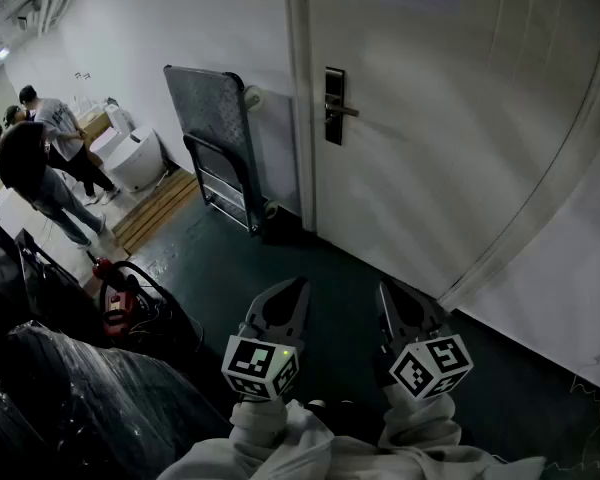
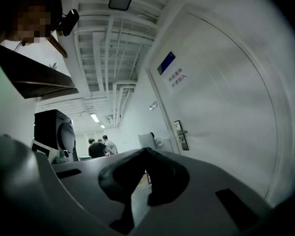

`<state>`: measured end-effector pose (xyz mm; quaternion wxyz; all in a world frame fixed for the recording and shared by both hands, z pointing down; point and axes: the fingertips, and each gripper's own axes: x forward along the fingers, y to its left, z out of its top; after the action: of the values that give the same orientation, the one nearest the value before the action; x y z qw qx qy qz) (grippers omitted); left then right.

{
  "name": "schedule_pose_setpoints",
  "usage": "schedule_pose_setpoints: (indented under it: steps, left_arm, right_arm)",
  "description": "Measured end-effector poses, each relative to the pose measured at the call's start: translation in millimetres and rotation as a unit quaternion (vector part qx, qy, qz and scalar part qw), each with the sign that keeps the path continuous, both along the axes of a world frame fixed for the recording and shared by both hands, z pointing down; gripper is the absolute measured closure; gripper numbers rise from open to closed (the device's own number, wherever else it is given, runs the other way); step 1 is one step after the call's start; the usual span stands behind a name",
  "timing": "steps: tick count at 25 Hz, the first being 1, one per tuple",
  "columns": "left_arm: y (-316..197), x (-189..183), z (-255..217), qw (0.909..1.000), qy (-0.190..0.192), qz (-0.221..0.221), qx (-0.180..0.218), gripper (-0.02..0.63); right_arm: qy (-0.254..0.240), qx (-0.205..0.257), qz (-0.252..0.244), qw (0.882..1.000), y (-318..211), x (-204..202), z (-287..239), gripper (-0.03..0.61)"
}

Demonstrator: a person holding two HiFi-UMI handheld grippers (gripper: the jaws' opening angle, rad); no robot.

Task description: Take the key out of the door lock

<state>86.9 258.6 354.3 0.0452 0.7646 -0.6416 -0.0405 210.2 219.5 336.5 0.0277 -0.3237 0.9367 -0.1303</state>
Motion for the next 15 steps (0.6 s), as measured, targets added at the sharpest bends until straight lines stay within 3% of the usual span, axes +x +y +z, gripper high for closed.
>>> schedule_pose_setpoints:
  steps: [5, 15]
  left_arm:
    - [-2, -2, 2, 1.0000, 0.003, 0.003, 0.000, 0.594]
    - [-4, -17, 10, 1.0000, -0.003, -0.001, -0.006, 0.594]
  right_arm:
    - [-0.016, -0.008, 0.010, 1.000, -2, -2, 2, 0.526]
    - [0.001, -0.007, 0.028, 1.000, -8, -5, 11, 0.526]
